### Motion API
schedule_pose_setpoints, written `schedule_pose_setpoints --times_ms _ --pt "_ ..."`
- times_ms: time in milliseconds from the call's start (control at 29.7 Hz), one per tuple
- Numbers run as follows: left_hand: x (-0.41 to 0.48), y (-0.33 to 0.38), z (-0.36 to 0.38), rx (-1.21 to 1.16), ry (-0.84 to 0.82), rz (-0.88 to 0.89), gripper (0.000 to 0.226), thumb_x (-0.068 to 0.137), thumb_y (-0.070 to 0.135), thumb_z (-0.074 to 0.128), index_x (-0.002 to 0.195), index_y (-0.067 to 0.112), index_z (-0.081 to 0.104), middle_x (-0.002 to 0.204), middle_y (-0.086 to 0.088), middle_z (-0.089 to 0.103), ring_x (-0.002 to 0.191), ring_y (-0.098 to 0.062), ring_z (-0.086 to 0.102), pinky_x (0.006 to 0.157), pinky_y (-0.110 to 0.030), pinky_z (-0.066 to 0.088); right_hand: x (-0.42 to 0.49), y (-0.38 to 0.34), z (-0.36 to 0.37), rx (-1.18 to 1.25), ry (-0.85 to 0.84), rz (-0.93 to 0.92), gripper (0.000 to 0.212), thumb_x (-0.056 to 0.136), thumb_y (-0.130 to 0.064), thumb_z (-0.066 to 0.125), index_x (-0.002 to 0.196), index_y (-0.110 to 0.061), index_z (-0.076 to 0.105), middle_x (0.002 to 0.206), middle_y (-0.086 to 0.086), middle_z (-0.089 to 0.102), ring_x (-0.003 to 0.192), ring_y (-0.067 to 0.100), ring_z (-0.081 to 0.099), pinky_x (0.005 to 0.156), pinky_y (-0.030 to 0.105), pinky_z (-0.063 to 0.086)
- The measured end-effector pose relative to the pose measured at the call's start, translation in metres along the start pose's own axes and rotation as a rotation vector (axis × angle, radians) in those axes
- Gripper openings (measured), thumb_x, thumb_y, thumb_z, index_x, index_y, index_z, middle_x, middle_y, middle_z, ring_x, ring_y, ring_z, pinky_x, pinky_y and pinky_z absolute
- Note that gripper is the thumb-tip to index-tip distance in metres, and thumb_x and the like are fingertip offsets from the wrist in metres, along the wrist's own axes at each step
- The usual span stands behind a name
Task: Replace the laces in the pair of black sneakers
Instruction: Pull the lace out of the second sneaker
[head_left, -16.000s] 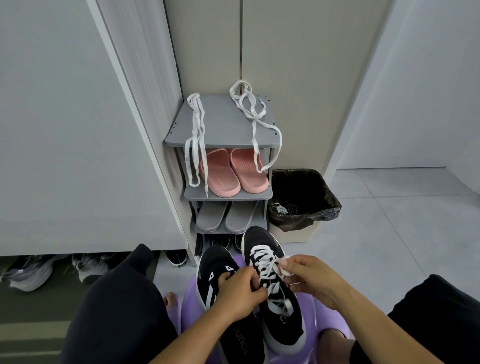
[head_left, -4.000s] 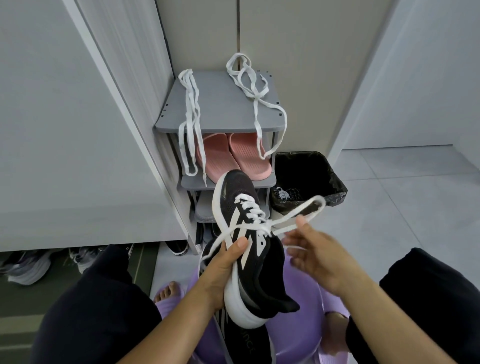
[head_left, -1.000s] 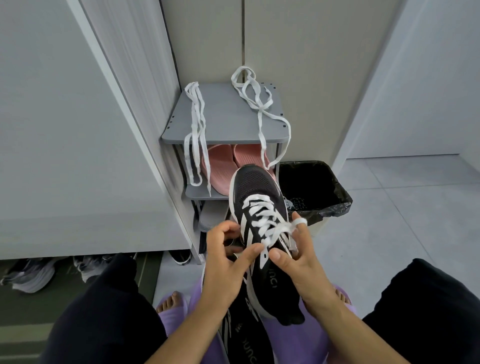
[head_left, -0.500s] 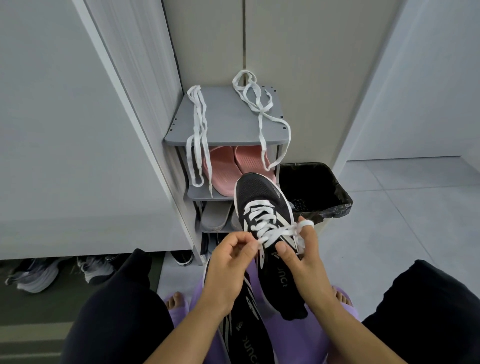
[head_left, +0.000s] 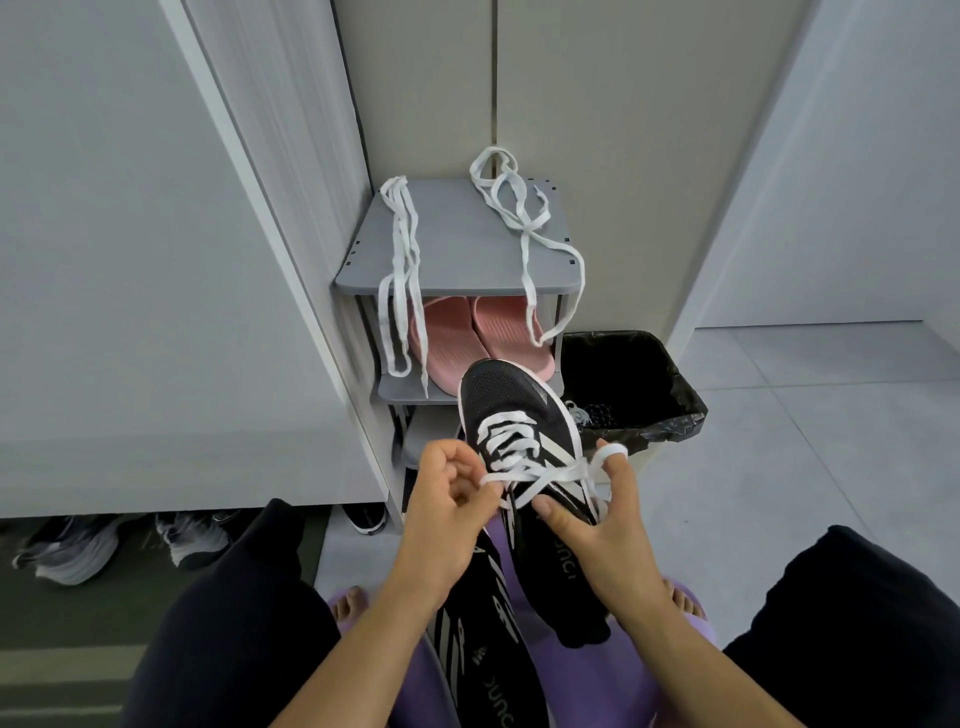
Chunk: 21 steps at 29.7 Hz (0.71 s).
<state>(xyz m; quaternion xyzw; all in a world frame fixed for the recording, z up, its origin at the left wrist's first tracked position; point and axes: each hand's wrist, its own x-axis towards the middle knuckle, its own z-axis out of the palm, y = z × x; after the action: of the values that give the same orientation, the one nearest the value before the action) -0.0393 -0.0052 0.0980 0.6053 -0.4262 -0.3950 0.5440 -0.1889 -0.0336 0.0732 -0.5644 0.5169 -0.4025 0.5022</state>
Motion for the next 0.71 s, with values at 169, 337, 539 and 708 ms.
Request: schedule_pose_setpoints --times_ms 169,337,539,708 --pt "-0.009 -0.008 0.009 0.253 -0.135 -0.034 0.033 0.096 0.025 0.048 0.065 0.013 0.049 0.049 0.007 0.050 0.044 -0.002 0.043 0.053 -0.020 0.037 0.001 0.004 -0.002 -0.044 0.058 -0.027 0.046 0.070 -0.034 0.076 0.097 -0.046 0.042 0.115 0.000 0.052 0.107 0.015 0.054 0.087 0.026 0.046" --pt "0.003 -0.004 -0.003 0.465 0.066 0.380 0.033 0.087 0.028 0.047 0.058 0.026 0.034 0.048 0.010 0.037 0.048 -0.006 0.036 0.047 -0.013 0.029 0.002 0.004 0.000 -0.008 0.049 -0.035 0.047 0.073 -0.020 0.076 0.095 -0.042 0.041 0.115 0.001 0.051 0.103 0.011 0.057 0.076 0.014 0.046" --pt "-0.011 -0.012 0.015 0.263 -0.189 0.074 0.033 0.094 0.029 0.050 0.076 0.001 0.052 0.057 0.007 0.044 0.053 -0.006 0.041 0.055 -0.020 0.037 0.002 0.005 -0.001 -0.082 0.115 -0.077 0.047 0.070 -0.019 0.076 0.096 -0.037 0.042 0.105 -0.005 0.047 0.099 0.009 0.052 0.077 0.018 0.043" --pt "0.001 -0.003 0.003 0.241 0.071 0.148 0.032 0.093 0.009 0.047 0.063 0.001 0.041 0.050 -0.007 0.044 0.045 -0.005 0.037 0.047 -0.019 0.033 0.004 0.012 -0.005 -0.026 0.088 -0.011 0.041 0.066 -0.029 0.073 0.094 -0.034 0.044 0.107 0.004 0.054 0.097 0.016 0.059 0.077 0.027 0.052"
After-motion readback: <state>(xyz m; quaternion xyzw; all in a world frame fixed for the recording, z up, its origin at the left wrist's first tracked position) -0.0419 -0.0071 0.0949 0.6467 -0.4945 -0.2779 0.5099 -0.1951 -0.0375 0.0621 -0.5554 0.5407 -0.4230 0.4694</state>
